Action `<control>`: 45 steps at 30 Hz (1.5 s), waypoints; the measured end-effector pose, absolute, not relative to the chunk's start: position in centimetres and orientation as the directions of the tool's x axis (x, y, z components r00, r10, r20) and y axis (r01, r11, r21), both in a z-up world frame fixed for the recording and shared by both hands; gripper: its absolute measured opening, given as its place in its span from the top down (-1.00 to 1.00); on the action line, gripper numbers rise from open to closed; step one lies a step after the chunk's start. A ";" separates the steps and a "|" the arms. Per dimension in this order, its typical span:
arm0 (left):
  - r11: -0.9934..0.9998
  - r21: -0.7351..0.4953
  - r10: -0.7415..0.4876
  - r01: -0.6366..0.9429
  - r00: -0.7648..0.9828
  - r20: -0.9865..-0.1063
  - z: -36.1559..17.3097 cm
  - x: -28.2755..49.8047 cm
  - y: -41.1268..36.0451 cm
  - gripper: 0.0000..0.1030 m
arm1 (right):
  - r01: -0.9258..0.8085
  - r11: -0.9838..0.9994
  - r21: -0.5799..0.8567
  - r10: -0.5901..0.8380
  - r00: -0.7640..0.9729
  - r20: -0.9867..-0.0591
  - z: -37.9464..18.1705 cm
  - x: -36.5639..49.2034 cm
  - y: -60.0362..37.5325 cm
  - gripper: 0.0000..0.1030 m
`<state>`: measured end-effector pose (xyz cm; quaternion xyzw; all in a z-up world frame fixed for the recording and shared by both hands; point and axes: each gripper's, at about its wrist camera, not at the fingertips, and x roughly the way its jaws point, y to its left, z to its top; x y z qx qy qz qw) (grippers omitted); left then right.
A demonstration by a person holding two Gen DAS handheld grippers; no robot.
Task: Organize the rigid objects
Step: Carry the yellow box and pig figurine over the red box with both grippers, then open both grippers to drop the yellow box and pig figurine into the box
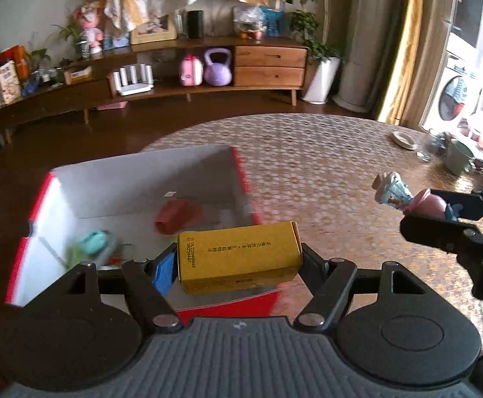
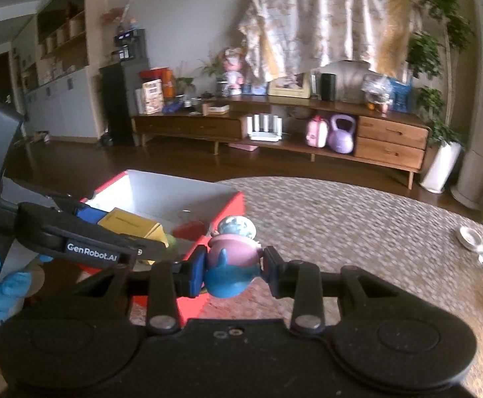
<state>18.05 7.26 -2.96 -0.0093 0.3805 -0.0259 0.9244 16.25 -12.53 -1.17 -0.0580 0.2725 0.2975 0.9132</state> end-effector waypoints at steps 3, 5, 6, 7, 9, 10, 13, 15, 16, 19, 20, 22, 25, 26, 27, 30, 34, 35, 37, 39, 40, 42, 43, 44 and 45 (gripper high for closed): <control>1.000 -0.026 -0.022 0.006 0.712 -0.702 -2.7 17.9 9.9 -0.43 | -0.598 0.800 0.051 0.526 0.657 -0.540 -1.0 16.5 -10.3 0.29; 1.000 -0.017 0.004 -0.023 0.706 -0.708 -2.8 18.1 12.0 -0.43 | -0.611 0.790 0.048 0.532 0.645 -0.548 -1.1 16.8 -9.0 0.29; 0.999 -0.016 0.011 -0.032 0.705 -0.709 -2.9 18.1 12.7 -0.43 | -0.616 0.786 0.049 0.535 0.639 -0.552 -1.2 17.1 -8.3 0.29; 0.999 -0.018 0.016 -0.041 0.704 -0.710 -3.0 18.1 13.9 -0.43 | -0.621 0.782 0.049 0.538 0.634 -0.555 -1.3 17.1 -7.7 0.29; 0.998 -0.023 0.023 -0.055 0.703 -0.711 -3.2 18.4 15.5 -0.43 | -0.630 0.775 0.050 0.542 0.622 -0.565 -1.5 17.7 -6.5 0.29; 0.998 -0.020 0.033 -0.067 0.700 -0.713 -3.4 18.7 16.4 -0.43 | -0.633 0.773 0.048 0.542 0.619 -0.569 -1.6 18.0 -6.0 0.29; 0.996 0.004 0.067 -0.092 0.687 -0.724 -4.3 19.5 18.1 -0.43 | -0.640 0.767 0.039 0.538 0.609 -0.582 -2.2 18.7 -4.6 0.29; 0.995 0.017 0.080 -0.099 0.677 -0.732 -5.0 20.3 18.8 -0.43 | -0.639 0.768 0.025 0.526 0.609 -0.593 -2.7 19.1 -3.6 0.29; 0.995 0.022 0.082 -0.098 0.673 -0.735 -5.3 20.5 18.9 -0.43 | -0.638 0.770 0.018 0.519 0.609 -0.599 -3.0 19.6 -3.0 0.29; 0.995 0.040 0.092 -0.093 0.667 -0.740 -6.4 21.7 19.3 -0.43 | -0.637 0.771 -0.001 0.502 0.608 -0.616 -3.7 20.9 -1.7 0.29; 0.995 0.042 0.092 -0.091 0.660 -0.746 -6.9 22.2 19.2 -0.44 | -0.637 0.771 -0.007 0.495 0.605 -0.623 -4.0 21.4 -1.2 0.29; 0.995 0.052 0.092 -0.082 0.644 -0.759 -7.7 23.3 19.1 -0.43 | -0.635 0.773 -0.004 0.486 0.596 -0.639 -4.6 22.5 -0.3 0.29; 0.996 0.068 0.091 -0.061 0.623 -0.777 -8.9 24.8 18.4 -0.43 | -0.640 0.768 -0.016 0.473 0.584 -0.660 -5.6 23.9 1.0 0.29; 0.996 0.077 0.094 -0.055 0.616 -0.782 -9.3 25.2 18.3 -0.43 | -0.641 0.767 -0.020 0.467 0.580 -0.668 -6.0 24.3 1.3 0.29; 0.995 0.088 0.099 -0.048 0.606 -0.790 -9.7 25.6 18.2 -0.43 | -0.640 0.768 -0.022 0.459 0.575 -0.677 -6.3 24.8 1.6 0.29; 0.991 0.130 0.125 -0.032 0.574 -0.809 -11.0 27.0 18.0 -0.43 | -0.638 0.770 -0.006 0.448 0.548 -0.706 -7.6 26.1 2.5 0.29; 0.990 0.139 0.136 -0.035 0.530 -0.837 -12.2 28.4 18.1 -0.44 | -0.655 0.755 -0.037 0.422 0.528 -0.737 -9.1 26.5 3.5 0.29; 0.990 0.141 0.136 -0.029 0.511 -0.849 -12.5 28.7 18.1 -0.44 | -0.656 0.754 -0.040 0.417 0.525 -0.742 -9.3 26.7 3.7 0.29; 0.992 0.127 0.119 -0.017 0.479 -0.870 -12.7 29.2 18.3 -0.43 | -0.658 0.751 -0.048 0.412 0.524 -0.746 -9.7 26.6 3.9 0.29; 0.992 0.122 0.113 -0.008 0.442 -0.890 -12.9 29.6 18.4 -0.44 | -0.657 0.753 -0.041 0.412 0.519 -0.749 -9.8 26.6 4.0 0.29; 0.993 0.118 0.109 -0.005 0.416 -0.903 -13.2 29.8 18.5 -0.44 | -0.657 0.753 -0.039 0.412 0.517 -0.750 -9.8 26.6 4.1 0.29; 0.994 0.108 0.101 -0.003 0.388 -0.916 -13.5 30.0 18.6 -0.43 | -0.654 0.755 -0.037 0.409 0.515 -0.753 -9.8 26.6 4.1 0.29; 0.994 0.106 0.096 0.005 0.379 -0.920 -13.5 30.0 18.6 -0.43 | -0.650 0.759 -0.032 0.407 0.512 -0.756 -9.7 26.9 4.1 0.29; 0.994 0.106 0.094 0.013 0.369 -0.925 -13.6 30.1 18.5 -0.43 | -0.645 0.764 -0.027 0.406 0.511 -0.758 -9.8 27.0 4.0 0.29; 0.994 0.110 0.097 0.015 0.362 -0.927 -13.7 30.1 18.4 -0.43 | -0.642 0.766 -0.023 0.406 0.511 -0.758 -9.8 27.0 4.0 0.29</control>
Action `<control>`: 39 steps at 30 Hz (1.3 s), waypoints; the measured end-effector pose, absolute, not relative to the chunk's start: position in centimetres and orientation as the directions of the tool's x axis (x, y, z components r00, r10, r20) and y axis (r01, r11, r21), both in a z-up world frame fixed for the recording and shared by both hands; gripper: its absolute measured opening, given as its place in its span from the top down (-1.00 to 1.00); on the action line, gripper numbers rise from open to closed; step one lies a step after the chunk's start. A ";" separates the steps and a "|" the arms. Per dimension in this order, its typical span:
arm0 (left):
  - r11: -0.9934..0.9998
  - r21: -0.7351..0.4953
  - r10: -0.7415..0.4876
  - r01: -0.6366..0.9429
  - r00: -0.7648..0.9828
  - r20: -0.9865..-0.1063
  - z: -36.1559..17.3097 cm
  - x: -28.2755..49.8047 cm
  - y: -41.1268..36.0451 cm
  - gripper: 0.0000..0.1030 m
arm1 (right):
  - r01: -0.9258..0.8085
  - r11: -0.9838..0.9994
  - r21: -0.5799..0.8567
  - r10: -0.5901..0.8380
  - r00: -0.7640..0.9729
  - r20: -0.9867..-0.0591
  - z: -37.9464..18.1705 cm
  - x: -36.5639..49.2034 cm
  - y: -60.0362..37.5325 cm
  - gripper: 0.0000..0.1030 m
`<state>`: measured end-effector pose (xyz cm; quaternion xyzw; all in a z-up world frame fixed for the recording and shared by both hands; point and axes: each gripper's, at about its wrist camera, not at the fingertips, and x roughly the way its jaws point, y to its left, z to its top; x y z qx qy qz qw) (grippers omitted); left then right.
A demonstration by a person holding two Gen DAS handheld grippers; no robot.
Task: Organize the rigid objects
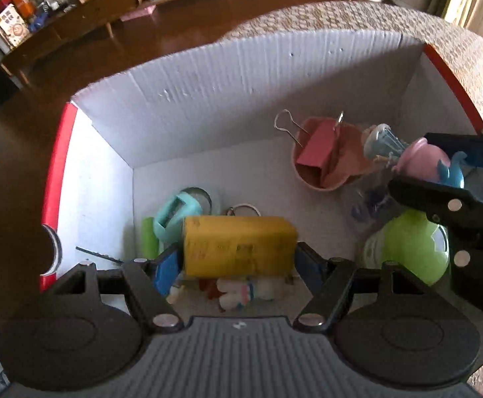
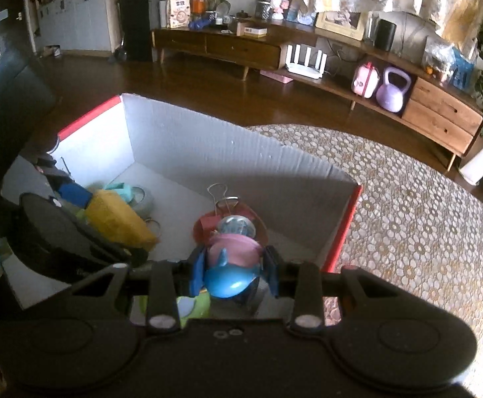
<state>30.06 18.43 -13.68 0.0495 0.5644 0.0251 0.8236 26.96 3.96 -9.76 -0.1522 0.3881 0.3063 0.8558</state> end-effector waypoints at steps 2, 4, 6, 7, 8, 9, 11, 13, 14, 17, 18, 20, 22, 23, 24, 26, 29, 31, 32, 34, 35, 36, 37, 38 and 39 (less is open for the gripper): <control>0.993 0.118 0.104 0.019 0.351 -0.931 -13.8 30.0 18.3 -0.43 | -0.641 0.768 -0.020 0.404 0.507 -0.761 -9.7 27.3 3.9 0.29; 0.993 0.119 0.104 0.019 0.351 -0.930 -13.8 29.9 18.3 -0.43 | -0.639 0.769 -0.010 0.408 0.503 -0.762 -9.6 27.4 3.8 0.29; 0.993 0.120 0.106 0.017 0.353 -0.930 -13.8 29.8 18.3 -0.43 | -0.637 0.771 0.000 0.414 0.500 -0.761 -9.5 27.4 3.6 0.28; 0.993 0.120 0.107 0.015 0.357 -0.928 -13.8 29.6 18.3 -0.43 | -0.636 0.772 0.006 0.416 0.498 -0.761 -9.5 27.4 3.5 0.28; 0.993 0.121 0.108 0.014 0.362 -0.926 -13.7 29.5 18.3 -0.43 | -0.633 0.774 0.009 0.416 0.498 -0.761 -9.4 27.5 3.4 0.28; 0.992 0.122 0.109 0.012 0.367 -0.924 -13.6 29.5 18.3 -0.43 | -0.629 0.777 0.012 0.417 0.500 -0.760 -9.3 27.4 3.2 0.28; 0.992 0.125 0.114 0.006 0.378 -0.919 -13.5 29.2 18.3 -0.44 | -0.622 0.782 0.031 0.424 0.495 -0.759 -9.1 27.5 2.9 0.27; 0.993 0.121 0.114 -0.007 0.390 -0.914 -13.4 28.8 18.4 -0.44 | -0.614 0.788 0.050 0.432 0.493 -0.755 -9.0 27.3 2.4 0.26; 0.993 0.115 0.111 -0.014 0.393 -0.913 -13.3 28.6 18.4 -0.44 | -0.614 0.787 0.060 0.439 0.490 -0.753 -8.9 27.3 2.2 0.25; 0.994 0.107 0.109 -0.029 0.400 -0.910 -13.0 28.4 18.4 -0.44 | -0.611 0.786 0.092 0.462 0.481 -0.745 -8.5 27.0 1.4 0.19; 0.993 0.112 0.115 -0.031 0.407 -0.906 -12.8 28.2 18.4 -0.44 | -0.613 0.784 0.099 0.469 0.480 -0.741 -8.3 26.7 1.3 0.15; 0.993 0.113 0.119 -0.037 0.425 -0.898 -12.3 27.7 18.3 -0.44 | -0.618 0.778 0.110 0.484 0.480 -0.732 -7.8 26.3 1.0 0.09; 0.993 0.106 0.116 -0.048 0.440 -0.890 -11.6 27.5 18.4 -0.44 | -0.623 0.773 0.117 0.498 0.483 -0.720 -7.3 25.7 0.5 0.02; 0.993 0.103 0.116 -0.053 0.448 -0.886 -11.3 27.2 18.4 -0.44 | -0.626 0.770 0.122 0.506 0.483 -0.715 -7.0 25.4 0.4 -0.02; 0.993 0.099 0.114 -0.057 0.456 -0.882 -10.9 27.0 18.5 -0.44 | -0.628 0.768 0.124 0.511 0.486 -0.709 -6.7 25.1 0.2 -0.05; 0.994 0.086 0.106 -0.064 0.475 -0.874 -10.2 26.4 18.5 -0.44 | -0.632 0.764 0.131 0.524 0.487 -0.699 -6.1 24.6 0.1 -0.09; 0.995 0.070 0.098 -0.073 0.504 -0.858 -9.2 25.3 18.4 -0.44 | -0.643 0.753 0.140 0.544 0.489 -0.681 -5.2 23.6 -0.3 -0.12; 0.995 0.061 0.094 -0.080 0.523 -0.847 -8.6 24.6 18.4 -0.44 | -0.649 0.746 0.148 0.558 0.488 -0.672 -4.6 22.9 -0.5 -0.13; 0.995 0.055 0.091 -0.083 0.536 -0.840 -8.2 24.1 18.4 -0.44 | -0.652 0.743 0.153 0.564 0.487 -0.666 -4.4 22.6 -0.8 -0.13; 0.995 0.046 0.086 -0.087 0.558 -0.825 -7.3 23.1 18.3 -0.44 | -0.659 0.733 0.167 0.581 0.480 -0.657 -3.9 21.9 -1.2 -0.13; 0.995 0.041 0.085 -0.089 0.569 -0.818 -7.0 22.6 18.3 -0.44 | -0.662 0.731 0.168 0.585 0.481 -0.653 -3.8 21.6 -1.4 -0.13; 0.995 0.034 0.081 -0.091 0.580 -0.810 -6.6 22.1 18.3 -0.44 | -0.665 0.728 0.168 0.590 0.483 -0.647 -3.6 21.2 -1.7 -0.14; 0.995 0.028 0.077 -0.093 0.590 -0.804 -6.1 21.5 18.3 -0.44 | -0.666 0.726 0.170 0.594 0.484 -0.642 -3.4 20.9 -1.9 -0.14; 0.995 0.020 0.074 -0.096 0.600 -0.796 -5.8 21.0 18.3 -0.44 | -0.668 0.724 0.173 0.600 0.485 -0.637 -3.2 20.5 -2.2 -0.15; 0.995 0.010 0.068 -0.098 0.611 -0.789 -5.5 20.5 18.3 -0.44 | -0.670 0.722 0.174 0.604 0.486 -0.632 -3.0 20.2 -2.1 -0.16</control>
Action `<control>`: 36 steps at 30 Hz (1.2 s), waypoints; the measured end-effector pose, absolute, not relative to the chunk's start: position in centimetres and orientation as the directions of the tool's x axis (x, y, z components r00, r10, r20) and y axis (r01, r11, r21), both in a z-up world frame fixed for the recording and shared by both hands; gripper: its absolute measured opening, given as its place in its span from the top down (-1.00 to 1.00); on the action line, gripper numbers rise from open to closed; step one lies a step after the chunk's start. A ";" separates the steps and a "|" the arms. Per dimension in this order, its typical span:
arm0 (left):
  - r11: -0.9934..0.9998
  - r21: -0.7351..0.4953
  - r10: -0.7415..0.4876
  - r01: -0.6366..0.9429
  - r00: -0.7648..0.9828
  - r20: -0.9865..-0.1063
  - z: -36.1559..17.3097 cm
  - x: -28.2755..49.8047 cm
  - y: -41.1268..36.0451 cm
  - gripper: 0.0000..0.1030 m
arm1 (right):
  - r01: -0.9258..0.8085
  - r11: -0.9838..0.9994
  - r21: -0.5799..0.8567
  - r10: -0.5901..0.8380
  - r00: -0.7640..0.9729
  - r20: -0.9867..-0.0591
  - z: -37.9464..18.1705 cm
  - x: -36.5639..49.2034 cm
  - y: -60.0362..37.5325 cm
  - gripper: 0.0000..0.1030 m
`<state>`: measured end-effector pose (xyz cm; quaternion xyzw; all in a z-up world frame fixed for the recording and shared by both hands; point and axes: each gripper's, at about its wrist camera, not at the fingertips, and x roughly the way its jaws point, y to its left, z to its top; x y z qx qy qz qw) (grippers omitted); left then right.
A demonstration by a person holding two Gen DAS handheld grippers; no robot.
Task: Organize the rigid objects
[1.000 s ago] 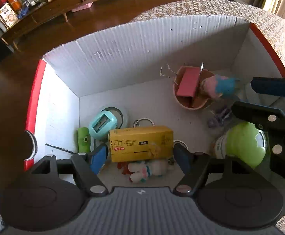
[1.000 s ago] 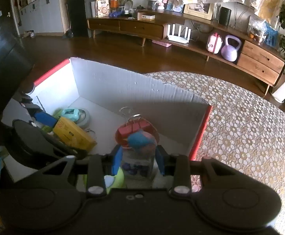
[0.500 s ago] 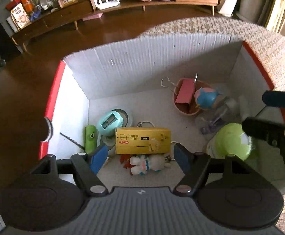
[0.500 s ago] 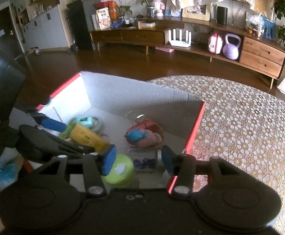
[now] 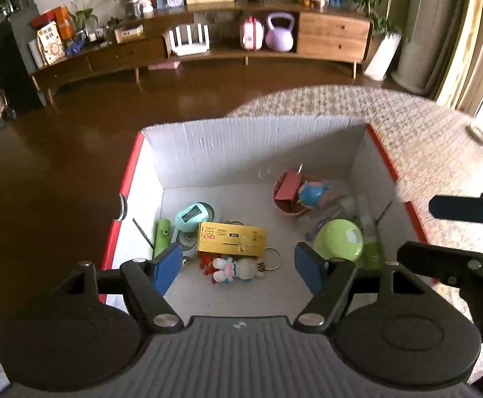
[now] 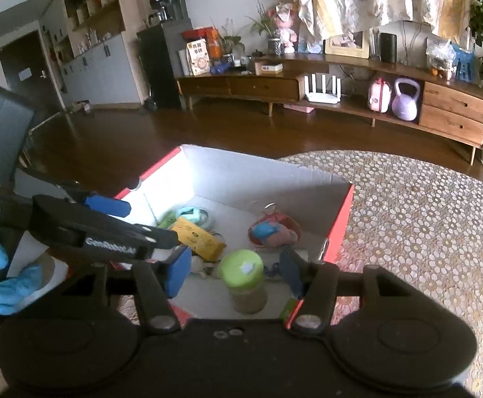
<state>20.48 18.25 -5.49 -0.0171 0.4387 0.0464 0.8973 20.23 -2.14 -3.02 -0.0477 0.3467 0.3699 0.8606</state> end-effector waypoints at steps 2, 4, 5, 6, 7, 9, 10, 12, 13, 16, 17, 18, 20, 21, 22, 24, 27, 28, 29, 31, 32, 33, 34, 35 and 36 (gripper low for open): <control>0.995 -0.009 0.058 -0.103 0.629 -0.775 -5.0 19.5 18.2 -0.44 | -0.673 0.720 0.172 0.610 0.495 -0.619 -2.7 19.6 -2.5 -0.26; 0.994 -0.019 0.058 -0.110 0.645 -0.762 -4.6 18.5 18.1 -0.44 | -0.679 0.713 0.176 0.623 0.498 -0.603 -2.3 18.9 -2.9 -0.53; 0.993 -0.023 0.057 -0.114 0.654 -0.755 -4.4 18.1 18.0 -0.44 | -0.683 0.709 0.176 0.629 0.499 -0.597 -2.1 18.6 -2.9 -0.57; 0.993 -0.030 0.053 -0.114 0.659 -0.750 -4.2 17.7 17.8 -0.44 | -0.687 0.705 0.173 0.632 0.500 -0.592 -2.0 18.2 -2.9 -0.58; 0.993 -0.035 0.050 -0.114 0.665 -0.745 -4.1 17.2 17.7 -0.44 | -0.691 0.703 0.170 0.635 0.501 -0.588 -1.8 17.9 -3.0 -0.59; 0.992 -0.040 0.050 -0.117 0.679 -0.733 -3.7 16.3 17.3 -0.48 | -0.701 0.693 0.168 0.648 0.503 -0.572 -1.4 17.3 -3.2 -0.67; 0.992 -0.045 0.049 -0.118 0.685 -0.727 -3.6 15.9 17.1 -0.52 | -0.705 0.690 0.166 0.653 0.505 -0.565 -1.2 17.0 -3.4 -0.69; 0.991 -0.056 0.047 -0.123 0.699 -0.714 -3.3 15.0 16.8 -0.55 | -0.712 0.684 0.159 0.661 0.512 -0.548 -0.8 16.1 -3.6 -0.75; 0.991 -0.060 0.044 -0.122 0.707 -0.706 -3.1 14.5 16.7 -0.55 | -0.715 0.682 0.153 0.663 0.517 -0.541 -0.6 15.8 -3.7 -0.76; 0.989 -0.073 0.041 -0.124 0.728 -0.684 -2.4 13.2 16.4 -0.57 | -0.722 0.677 0.142 0.672 0.526 -0.521 -0.2 14.9 -4.5 -0.88; 0.989 -0.078 0.038 -0.124 0.733 -0.679 -2.3 12.9 16.3 -0.62 | -0.723 0.676 0.142 0.674 0.529 -0.515 -0.1 14.7 -4.7 -0.92; 0.989 -0.084 0.036 -0.125 0.739 -0.673 -2.2 12.6 16.1 -0.64 | -0.725 0.674 0.144 0.679 0.530 -0.507 0.0 14.6 -5.0 -0.95; 0.988 -0.091 0.034 -0.126 0.747 -0.664 -2.0 11.9 15.9 -0.64 | -0.728 0.670 0.145 0.685 0.532 -0.498 0.1 14.2 -5.4 -0.98; 0.987 -0.096 0.031 -0.125 0.750 -0.661 -1.9 11.6 15.8 -0.65 | -0.728 0.670 0.144 0.687 0.534 -0.493 0.1 13.9 -5.5 -0.99; 0.987 -0.100 0.027 -0.123 0.752 -0.659 -1.9 11.5 15.6 -0.66 | -0.729 0.670 0.143 0.687 0.536 -0.490 0.2 13.7 -5.7 -0.99; 0.987 -0.103 0.024 -0.121 0.758 -0.652 -1.8 11.0 15.2 -0.75 | -0.730 0.669 0.138 0.689 0.540 -0.484 0.2 13.4 -6.0 -0.99; 0.987 -0.113 0.018 -0.118 0.767 -0.641 -1.6 10.4 14.7 -0.89 | -0.726 0.669 0.156 0.695 0.539 -0.475 0.2 13.2 -6.4 -0.99; 0.985 -0.113 0.026 -0.127 0.770 -0.638 -1.6 10.1 14.6 -0.90 | -0.726 0.667 0.165 0.700 0.536 -0.472 0.1 13.1 -6.5 -0.99; 0.985 -0.112 0.030 -0.131 0.772 -0.635 -1.5 10.0 14.5 -0.91 | -0.727 0.665 0.171 0.703 0.533 -0.471 0.1 13.0 -6.7 -0.99; 0.984 -0.109 0.039 -0.140 0.772 -0.634 -1.6 9.6 14.2 -0.92 | -0.727 0.665 0.172 0.705 0.533 -0.468 0.0 12.9 -6.9 -0.99; 0.984 -0.111 0.041 -0.142 0.775 -0.631 -1.6 9.4 14.1 -0.93 | -0.728 0.664 0.172 0.705 0.532 -0.469 0.0 12.9 -7.0 -0.99; 0.983 -0.111 0.044 -0.145 0.779 -0.626 -1.7 9.2 14.1 -0.93 | -0.726 0.666 0.170 0.703 0.534 -0.469 0.0 12.8 -6.9 -0.99; 0.982 -0.111 0.050 -0.151 0.781 -0.622 -1.7 9.0 14.1 -0.94 | -0.727 0.665 0.172 0.704 0.534 -0.467 0.0 12.8 -7.0 -0.99; 0.981 -0.110 0.057 -0.159 0.783 -0.620 -1.7 8.9 14.0 -0.94 | -0.727 0.665 0.173 0.705 0.534 -0.467 -0.1 12.7 -7.1 -0.99; 0.980 -0.110 0.064 -0.167 0.784 -0.617 -1.8 8.8 14.0 -0.94 | -0.727 0.665 0.172 0.704 0.534 -0.467 -0.2 12.7 -7.1 -0.99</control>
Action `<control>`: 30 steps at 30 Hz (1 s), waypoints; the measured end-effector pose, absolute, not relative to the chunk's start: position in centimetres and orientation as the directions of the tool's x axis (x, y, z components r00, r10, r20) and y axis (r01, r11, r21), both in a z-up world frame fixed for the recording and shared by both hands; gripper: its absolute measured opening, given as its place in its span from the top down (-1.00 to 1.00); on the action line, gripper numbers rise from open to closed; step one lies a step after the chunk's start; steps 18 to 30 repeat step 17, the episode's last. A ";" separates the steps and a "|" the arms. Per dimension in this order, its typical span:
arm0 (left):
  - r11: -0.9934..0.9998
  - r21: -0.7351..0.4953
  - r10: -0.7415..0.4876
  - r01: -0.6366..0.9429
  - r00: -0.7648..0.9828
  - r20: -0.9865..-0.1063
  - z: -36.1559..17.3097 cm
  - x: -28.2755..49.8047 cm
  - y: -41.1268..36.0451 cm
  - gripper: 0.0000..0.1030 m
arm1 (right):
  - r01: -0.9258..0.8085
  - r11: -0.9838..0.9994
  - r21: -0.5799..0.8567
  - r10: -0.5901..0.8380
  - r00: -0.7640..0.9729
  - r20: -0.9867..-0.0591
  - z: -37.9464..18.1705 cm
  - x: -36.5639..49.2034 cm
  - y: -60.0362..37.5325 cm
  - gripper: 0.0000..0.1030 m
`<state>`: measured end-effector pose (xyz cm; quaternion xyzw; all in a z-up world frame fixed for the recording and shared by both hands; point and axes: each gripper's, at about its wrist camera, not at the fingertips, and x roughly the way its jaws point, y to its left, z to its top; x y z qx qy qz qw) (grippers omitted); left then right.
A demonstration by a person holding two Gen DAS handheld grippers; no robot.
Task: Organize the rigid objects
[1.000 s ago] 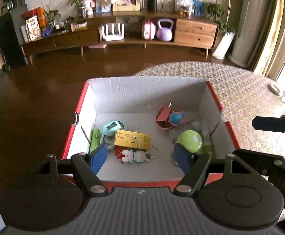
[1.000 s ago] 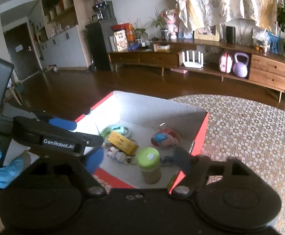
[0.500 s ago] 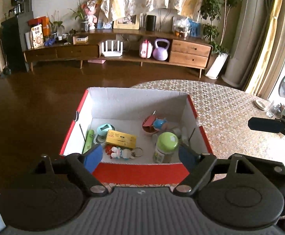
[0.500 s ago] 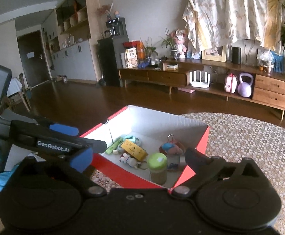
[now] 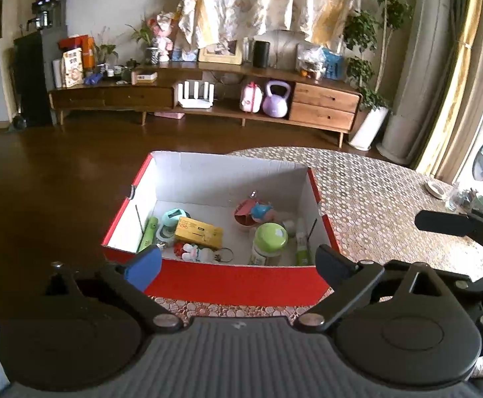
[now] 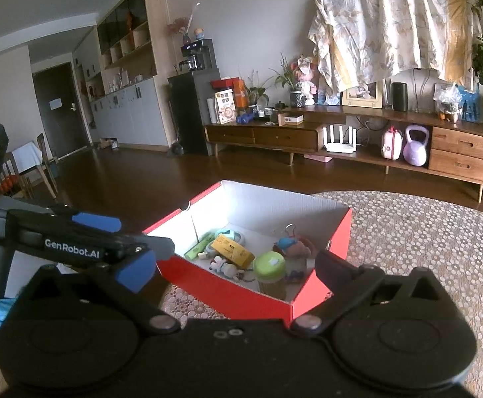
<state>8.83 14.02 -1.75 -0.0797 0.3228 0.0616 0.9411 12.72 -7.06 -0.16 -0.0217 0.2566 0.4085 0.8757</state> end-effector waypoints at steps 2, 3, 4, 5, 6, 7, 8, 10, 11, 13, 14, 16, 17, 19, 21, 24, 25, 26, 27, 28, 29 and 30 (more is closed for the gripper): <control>0.978 -0.114 0.067 -0.174 0.782 -0.620 -1.9 8.8 14.1 -0.94 | -0.728 0.664 0.174 0.706 0.533 -0.466 -0.2 12.7 -7.2 -0.99; 0.977 -0.117 0.067 -0.178 0.776 -0.627 -2.0 9.0 14.2 -0.94 | -0.728 0.664 0.173 0.706 0.533 -0.467 -0.2 12.6 -7.1 -0.99; 0.976 -0.121 0.064 -0.180 0.774 -0.630 -2.2 8.9 14.2 -0.94 | -0.727 0.665 0.173 0.705 0.534 -0.466 -0.2 12.6 -7.1 -0.99; 0.975 -0.123 0.067 -0.185 0.773 -0.631 -2.3 8.9 14.3 -0.94 | -0.727 0.664 0.175 0.706 0.533 -0.466 -0.2 12.7 -7.1 -0.99; 0.974 -0.122 0.072 -0.190 0.773 -0.631 -2.4 8.9 14.4 -0.94 | -0.727 0.663 0.175 0.706 0.532 -0.467 -0.2 12.6 -7.1 -0.99; 0.974 -0.119 0.073 -0.190 0.771 -0.633 -2.4 8.9 14.4 -0.94 | -0.727 0.664 0.175 0.706 0.532 -0.468 -0.3 12.4 -7.2 -0.99; 0.974 -0.122 0.070 -0.189 0.770 -0.634 -2.5 8.8 14.5 -0.94 | -0.727 0.665 0.173 0.705 0.533 -0.469 -0.3 12.4 -7.2 -0.99; 0.972 -0.126 0.074 -0.197 0.772 -0.631 -2.7 8.7 14.6 -0.94 | -0.726 0.666 0.172 0.703 0.532 -0.472 -0.5 12.1 -7.4 -0.99; 0.971 -0.123 0.083 -0.204 0.772 -0.630 -2.7 8.6 14.6 -0.94 | -0.724 0.668 0.173 0.701 0.533 -0.473 -0.6 12.1 -7.5 -0.99; 0.968 -0.119 0.097 -0.220 0.768 -0.633 -2.8 8.6 14.6 -0.94 | -0.719 0.673 0.175 0.697 0.537 -0.475 -0.8 11.8 -7.8 -0.99; 0.967 -0.124 0.095 -0.223 0.766 -0.636 -2.8 8.6 14.7 -0.94 | -0.716 0.675 0.175 0.695 0.539 -0.475 -0.9 11.8 -8.0 -0.99; 0.966 -0.128 0.092 -0.223 0.764 -0.639 -2.9 8.5 14.7 -0.94 | -0.709 0.682 0.180 0.691 0.544 -0.476 -1.0 11.8 -8.3 -0.99; 0.967 -0.127 0.090 -0.221 0.762 -0.641 -2.9 8.5 14.6 -0.94 | -0.705 0.685 0.185 0.690 0.546 -0.476 -1.0 11.8 -8.4 -0.99; 0.967 -0.127 0.090 -0.221 0.762 -0.641 -2.9 8.5 14.6 -0.94 | -0.705 0.685 0.185 0.690 0.546 -0.476 -1.0 11.8 -8.4 -0.99; 0.967 -0.127 0.090 -0.221 0.762 -0.641 -2.9 8.5 14.6 -0.94 | -0.705 0.685 0.185 0.690 0.546 -0.476 -1.0 11.8 -8.4 -0.99; 0.967 -0.127 0.090 -0.221 0.762 -0.641 -2.9 8.5 14.6 -0.94 | -0.705 0.685 0.185 0.690 0.546 -0.476 -1.0 11.8 -8.4 -0.99; 0.967 -0.127 0.090 -0.221 0.762 -0.641 -2.9 8.5 14.6 -0.94 | -0.705 0.685 0.185 0.690 0.546 -0.476 -1.0 11.8 -8.4 -0.99; 0.967 -0.127 0.090 -0.221 0.762 -0.641 -2.9 8.5 14.6 -0.94 | -0.705 0.685 0.185 0.690 0.546 -0.476 -1.0 11.8 -8.4 -0.99; 0.967 -0.127 0.090 -0.221 0.762 -0.641 -2.9 8.5 14.6 -0.94 | -0.705 0.685 0.185 0.690 0.546 -0.476 -1.0 11.8 -8.4 -0.99; 0.967 -0.127 0.090 -0.221 0.762 -0.641 -2.9 8.5 14.6 -0.94 | -0.705 0.685 0.185 0.690 0.546 -0.476 -1.0 11.8 -8.4 -0.99; 0.967 -0.127 0.090 -0.221 0.762 -0.641 -2.9 8.5 14.6 -0.94 | -0.705 0.685 0.185 0.690 0.546 -0.476 -1.0 11.8 -8.4 -0.99; 0.967 -0.127 0.090 -0.221 0.762 -0.641 -2.9 8.5 14.6 -0.94 | -0.705 0.685 0.185 0.690 0.546 -0.476 -1.0 11.8 -8.4 -0.99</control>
